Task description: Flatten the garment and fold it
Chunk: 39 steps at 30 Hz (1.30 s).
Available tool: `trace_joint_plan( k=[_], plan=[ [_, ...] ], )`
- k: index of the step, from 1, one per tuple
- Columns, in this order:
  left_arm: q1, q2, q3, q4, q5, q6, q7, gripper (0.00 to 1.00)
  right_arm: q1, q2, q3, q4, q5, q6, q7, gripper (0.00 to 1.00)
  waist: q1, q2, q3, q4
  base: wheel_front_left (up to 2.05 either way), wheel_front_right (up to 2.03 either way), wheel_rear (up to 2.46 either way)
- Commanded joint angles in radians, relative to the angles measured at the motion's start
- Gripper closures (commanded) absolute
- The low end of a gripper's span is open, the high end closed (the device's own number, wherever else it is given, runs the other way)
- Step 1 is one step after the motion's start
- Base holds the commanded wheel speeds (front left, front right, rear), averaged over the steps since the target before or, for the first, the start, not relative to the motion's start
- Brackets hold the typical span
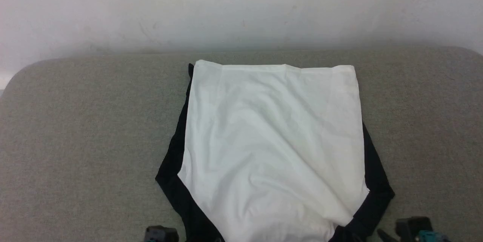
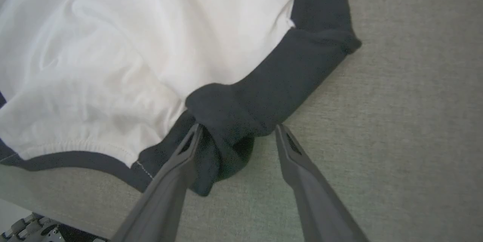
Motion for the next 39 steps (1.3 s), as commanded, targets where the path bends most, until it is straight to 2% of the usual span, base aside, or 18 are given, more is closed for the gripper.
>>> trace_joint_plan(
  k=[1, 5, 8, 11, 15, 21, 24, 31, 36, 39],
  plan=[
    [0.016, -0.002, 0.021, -0.025, -0.018, 0.016, -0.015, 0.00, 0.003, 0.003, -0.017, -0.024, 0.016, -0.001, 0.007, 0.00, 0.0000, 0.0000, -0.005, 0.002, 0.00, 0.00, 0.00],
    [0.055, -0.001, 0.114, -0.145, -0.056, 0.069, -0.089, 0.00, 0.017, 0.006, -0.090, -0.140, 0.028, -0.001, 0.007, 0.00, 0.0000, 0.0000, -0.011, 0.004, 0.00, 0.00, 0.00],
    [0.063, 0.012, 0.181, -0.231, -0.027, 0.121, -0.169, 0.00, 0.012, 0.007, -0.149, -0.228, 0.009, -0.001, -0.020, 0.00, 0.0000, 0.0000, -0.010, 0.007, 0.00, 0.00, 0.00],
    [0.054, 0.033, 0.225, -0.289, 0.051, 0.174, -0.251, 0.00, -0.008, 0.008, -0.191, -0.296, -0.020, -0.001, -0.082, 0.00, 0.0000, 0.0000, -0.007, 0.009, 0.00, 0.00, 0.00],
    [0.046, 0.029, 0.257, -0.329, 0.148, 0.231, -0.332, 0.00, -0.027, 0.008, -0.203, -0.345, -0.037, -0.001, -0.168, 0.00, 0.0000, 0.0000, -0.003, 0.009, 0.00, 0.00, 0.00],
    [0.067, 0.014, 0.260, -0.349, 0.289, 0.268, -0.362, 0.00, -0.033, 0.009, -0.202, -0.349, -0.078, -0.001, -0.312, 0.00, 0.0000, 0.0000, -0.001, 0.013, 0.00, 0.00, 0.00],
    [0.095, -0.016, 0.266, -0.342, 0.318, 0.272, -0.364, 0.00, -0.015, 0.009, -0.198, -0.322, -0.076, -0.001, -0.370, 0.00, 0.0000, 0.0000, -0.003, 0.017, 0.00, 0.00, 0.00],
    [0.139, -0.054, 0.278, -0.321, 0.357, 0.235, -0.365, 0.00, 0.015, 0.009, -0.195, -0.267, -0.060, -0.001, -0.433, 0.00, 0.0000, 0.0000, -0.005, 0.027, 0.00, 0.00, 0.00],
    [0.128, -0.051, 0.299, -0.315, 0.363, 0.202, -0.365, 0.00, 0.000, 0.009, -0.201, -0.268, -0.066, -0.001, -0.434, 0.00, 0.0000, 0.0000, 0.000, 0.027, 0.00, 0.00, 0.00],
    [0.088, -0.026, 0.305, -0.303, 0.346, 0.162, -0.350, 0.00, -0.010, 0.009, -0.202, -0.276, -0.066, -0.001, -0.430, 0.00, 0.0000, 0.0000, 0.014, 0.029, 0.00, 0.00, 0.00]
  ],
)
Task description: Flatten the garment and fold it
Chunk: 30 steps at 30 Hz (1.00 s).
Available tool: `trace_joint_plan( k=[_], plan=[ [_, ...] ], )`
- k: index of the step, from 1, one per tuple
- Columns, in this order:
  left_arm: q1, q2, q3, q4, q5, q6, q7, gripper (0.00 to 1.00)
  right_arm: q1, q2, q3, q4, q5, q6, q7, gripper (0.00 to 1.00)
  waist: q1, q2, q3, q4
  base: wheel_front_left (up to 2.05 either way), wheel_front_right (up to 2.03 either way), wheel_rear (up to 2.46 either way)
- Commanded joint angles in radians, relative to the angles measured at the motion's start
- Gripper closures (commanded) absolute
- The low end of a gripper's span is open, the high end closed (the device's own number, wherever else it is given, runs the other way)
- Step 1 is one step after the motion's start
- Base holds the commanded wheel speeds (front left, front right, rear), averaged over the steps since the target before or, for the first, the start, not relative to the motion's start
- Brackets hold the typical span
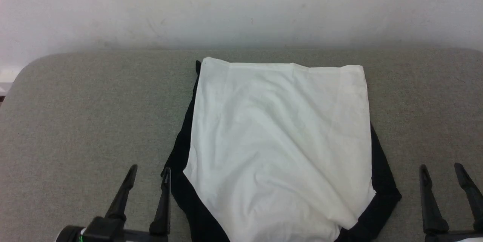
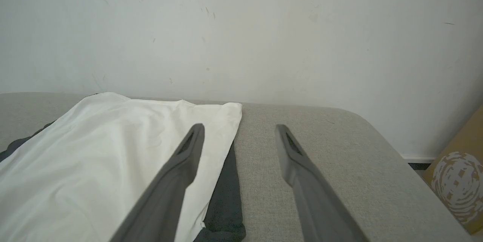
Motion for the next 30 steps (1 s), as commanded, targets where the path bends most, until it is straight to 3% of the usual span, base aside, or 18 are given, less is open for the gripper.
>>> trace_joint_plan(
  k=[1, 7, 13, 20, 30],
  plan=[
    [-0.047, 0.027, 0.006, 0.015, -0.005, -0.026, 0.033, 0.00, -0.013, 0.003, 0.000, -0.007, -0.001, -0.001, 0.001, 0.00, 0.0000, -0.0001, 0.015, 0.001, 0.00, 0.00, 0.00],
    [-0.240, 0.126, -0.012, 0.066, -0.036, -0.140, 0.273, 0.00, -0.034, 0.003, 0.009, -0.019, 0.001, -0.001, 0.012, 0.00, 0.0000, -0.0001, 0.078, -0.001, 0.00, 0.00, 0.00],
    [-0.449, 0.149, -0.020, 0.164, -0.112, -0.229, 0.481, 0.00, -0.068, 0.003, 0.009, -0.044, -0.008, -0.001, 0.028, 0.00, 0.0000, -0.0001, 0.192, -0.008, 0.00, 0.00, 0.00],
    [-0.617, 0.136, -0.053, 0.310, -0.141, -0.312, 0.566, 0.00, -0.110, 0.003, 0.007, -0.073, -0.027, -0.001, 0.044, 0.00, 0.0000, -0.0001, 0.310, -0.004, 0.00, 0.00, 0.00],
    [-0.702, 0.103, -0.096, 0.447, -0.171, -0.375, 0.617, 0.00, -0.149, 0.003, 0.007, -0.093, -0.051, -0.001, 0.068, 0.00, 0.0000, -0.0001, 0.356, 0.000, 0.00, 0.00, 0.00]
  ],
)
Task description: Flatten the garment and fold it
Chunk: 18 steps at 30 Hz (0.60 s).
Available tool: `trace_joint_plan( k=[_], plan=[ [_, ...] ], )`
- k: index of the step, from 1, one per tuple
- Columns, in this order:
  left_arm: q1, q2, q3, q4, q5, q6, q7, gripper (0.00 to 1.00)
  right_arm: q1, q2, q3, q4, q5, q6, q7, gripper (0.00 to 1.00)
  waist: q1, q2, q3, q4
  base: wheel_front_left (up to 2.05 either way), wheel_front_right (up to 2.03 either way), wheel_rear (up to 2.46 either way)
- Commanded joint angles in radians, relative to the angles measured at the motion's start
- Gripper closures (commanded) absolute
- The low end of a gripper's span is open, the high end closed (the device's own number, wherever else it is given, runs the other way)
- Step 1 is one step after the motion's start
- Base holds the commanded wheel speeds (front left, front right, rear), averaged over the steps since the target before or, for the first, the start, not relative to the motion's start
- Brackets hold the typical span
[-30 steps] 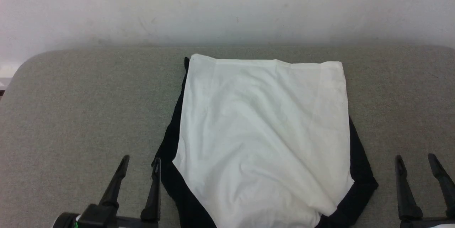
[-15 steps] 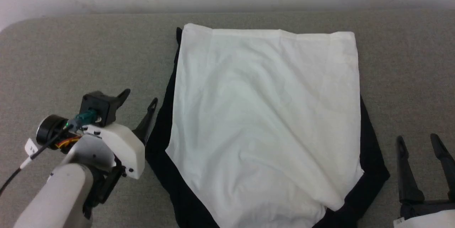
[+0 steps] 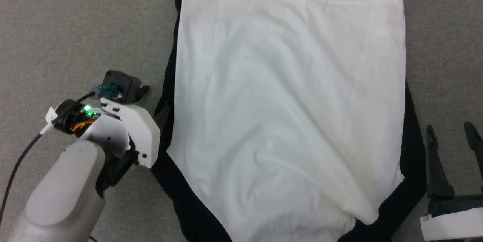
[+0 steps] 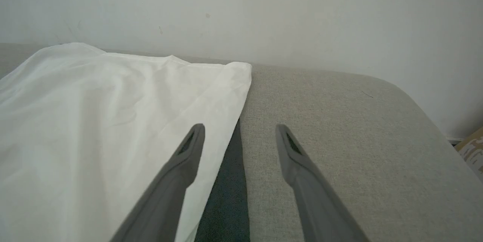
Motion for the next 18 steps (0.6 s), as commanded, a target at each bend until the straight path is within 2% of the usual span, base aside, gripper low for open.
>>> trace_joint_plan(
  k=[1, 9, 10, 11, 12, 18],
  plan=[
    [-0.016, -0.006, -0.007, 0.012, -0.006, -0.008, 0.006, 0.00, -0.012, 0.002, -0.002, -0.006, -0.006, -0.001, 0.004, 0.00, -0.0003, 0.0000, 0.010, 0.002, 0.00, 0.00, 0.00],
    [-0.032, -0.022, -0.042, 0.065, -0.033, -0.039, 0.047, 0.00, -0.015, 0.002, 0.002, -0.008, -0.009, -0.001, 0.016, 0.00, -0.0003, 0.0000, 0.013, -0.005, 0.00, 0.00, 0.00],
    [-0.032, -0.023, -0.049, 0.069, -0.037, -0.044, 0.054, 0.25, -0.015, 0.002, 0.003, -0.008, -0.010, -0.001, 0.016, 0.00, -0.0003, 0.0000, 0.014, -0.007, 0.00, 0.00, 0.00],
    [-0.033, -0.024, -0.054, 0.072, -0.040, -0.048, 0.055, 0.80, -0.015, 0.002, 0.003, -0.008, -0.010, -0.001, 0.017, 0.00, -0.0003, 0.0000, 0.014, -0.009, 0.00, 0.00, 0.00],
    [-0.032, -0.025, -0.056, 0.074, -0.044, -0.051, 0.053, 1.00, -0.015, 0.002, 0.002, -0.008, -0.011, -0.001, 0.018, 0.00, -0.0003, 0.0000, 0.014, -0.010, 0.00, 0.00, 0.00],
    [-0.029, -0.030, -0.052, 0.087, -0.057, -0.056, 0.010, 1.00, -0.012, 0.002, -0.005, -0.008, -0.009, -0.001, 0.018, 0.00, -0.0003, 0.0000, 0.010, -0.015, 0.00, 0.00, 0.00]
  ],
)
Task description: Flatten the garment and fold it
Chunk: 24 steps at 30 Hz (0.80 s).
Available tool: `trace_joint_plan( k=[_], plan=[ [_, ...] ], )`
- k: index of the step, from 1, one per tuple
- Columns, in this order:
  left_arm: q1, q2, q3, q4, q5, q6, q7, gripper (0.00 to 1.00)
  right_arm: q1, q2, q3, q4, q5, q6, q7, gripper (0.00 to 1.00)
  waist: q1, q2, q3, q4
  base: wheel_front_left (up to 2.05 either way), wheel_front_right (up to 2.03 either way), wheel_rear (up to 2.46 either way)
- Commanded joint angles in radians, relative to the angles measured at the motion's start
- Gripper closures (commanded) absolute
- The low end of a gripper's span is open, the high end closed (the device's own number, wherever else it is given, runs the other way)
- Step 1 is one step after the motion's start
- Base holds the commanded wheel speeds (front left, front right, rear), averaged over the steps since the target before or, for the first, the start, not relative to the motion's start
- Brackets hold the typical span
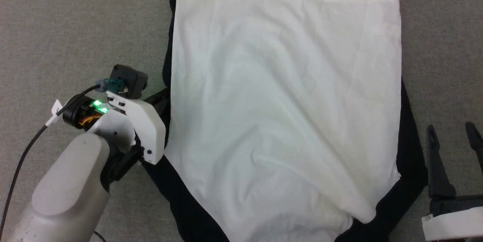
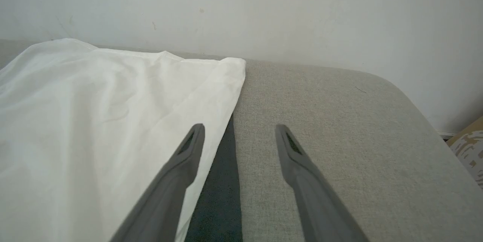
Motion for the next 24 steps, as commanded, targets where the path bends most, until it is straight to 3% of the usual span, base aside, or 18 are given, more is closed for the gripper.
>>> trace_joint_plan(
  k=[1, 6, 14, 24],
  plan=[
    [0.025, -0.012, -0.013, 0.028, -0.003, 0.001, -0.002, 1.00, -0.010, 0.002, -0.005, -0.003, -0.007, -0.001, 0.002, 0.00, 0.0001, 0.0000, -0.006, 0.002, 0.00, 0.00, 0.00],
    [0.045, -0.011, 0.030, 0.026, -0.014, 0.042, -0.062, 1.00, -0.004, 0.002, -0.005, 0.008, -0.002, -0.001, 0.001, 0.00, 0.0001, 0.0000, -0.047, 0.012, 0.00, 0.00, 0.00],
    [0.185, 0.020, 0.138, -0.035, -0.062, 0.156, -0.141, 1.00, 0.018, 0.002, -0.006, 0.034, 0.015, -0.001, -0.002, 0.00, 0.0001, 0.0000, -0.128, 0.032, 0.00, 0.00, 0.00],
    [0.510, -0.010, 0.299, -0.171, -0.170, 0.356, -0.215, 1.00, 0.046, 0.002, -0.002, 0.050, 0.034, -0.001, -0.003, 0.00, 0.0001, 0.0000, -0.178, 0.046, 0.00, 0.00, 0.00]
  ],
)
